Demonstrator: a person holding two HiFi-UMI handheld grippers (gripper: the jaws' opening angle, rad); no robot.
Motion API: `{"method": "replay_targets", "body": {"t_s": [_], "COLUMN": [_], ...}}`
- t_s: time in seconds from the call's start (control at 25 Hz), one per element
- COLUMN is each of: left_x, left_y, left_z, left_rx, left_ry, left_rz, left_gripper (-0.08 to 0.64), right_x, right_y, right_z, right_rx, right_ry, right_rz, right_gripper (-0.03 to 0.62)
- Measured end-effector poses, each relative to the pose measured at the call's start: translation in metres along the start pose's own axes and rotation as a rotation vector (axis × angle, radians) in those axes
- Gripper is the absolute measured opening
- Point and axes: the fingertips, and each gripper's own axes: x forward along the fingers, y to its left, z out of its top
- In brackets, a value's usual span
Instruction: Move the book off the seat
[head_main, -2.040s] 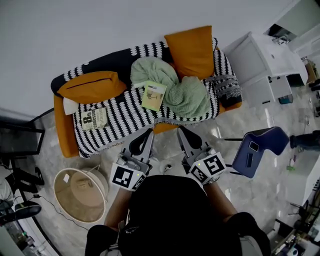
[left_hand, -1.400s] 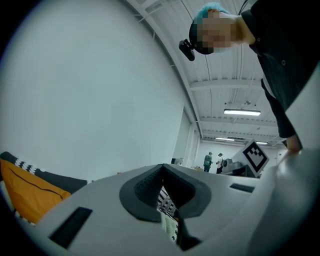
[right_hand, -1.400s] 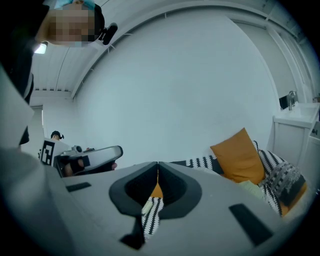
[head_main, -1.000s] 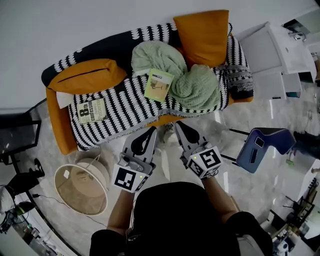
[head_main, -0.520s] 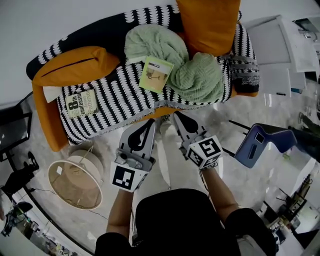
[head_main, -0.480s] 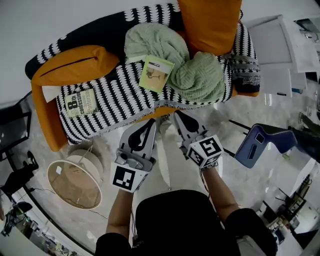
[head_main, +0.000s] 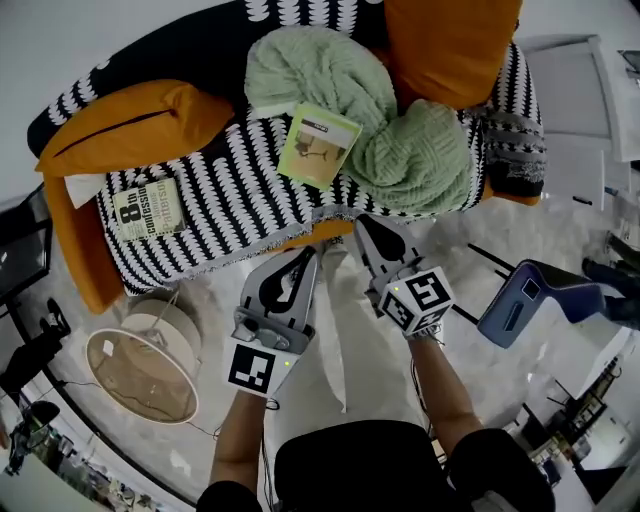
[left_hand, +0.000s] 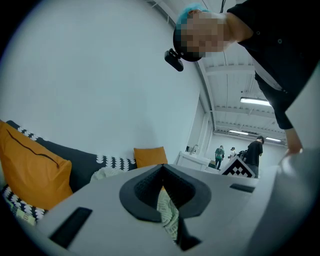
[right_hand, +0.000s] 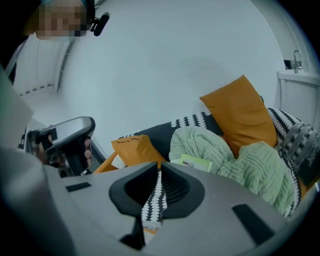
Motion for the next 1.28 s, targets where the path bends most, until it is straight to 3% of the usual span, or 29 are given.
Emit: {"method": "replay_targets", "body": {"t_s": [0.52, 0.92, 1.24, 1.28], "left_x": [0.049, 0.077, 0.095, 0.096], "left_y": [0.04, 0.041, 0.044, 0.047], "left_z": [-0.073, -0.115, -0.133, -0.129], "left_rx": [0.011, -0.018, -0.035, -0.032], "left_ry": [0.013, 0.035, 0.062, 0.063], "left_rz": [0.008, 0.02, 0.002, 0.0], "left_gripper": [0.011, 0.011, 0.011, 0.011], "right_x": [0.069, 0.099, 0.129, 0.135], "right_y": [-0.058, -0.102, -0.13, -0.129], "right_z": [-0.067, -0.134, -0.164, -0.167], "right_rx": [0.018, 0.049, 0.141, 0.163], "right_ry": [0.085, 0.189, 0.204, 0.212], "right_rz": [0.018, 0.017, -0.024, -0.022], "right_gripper": [0.015, 0.015, 0.019, 0.047]}}
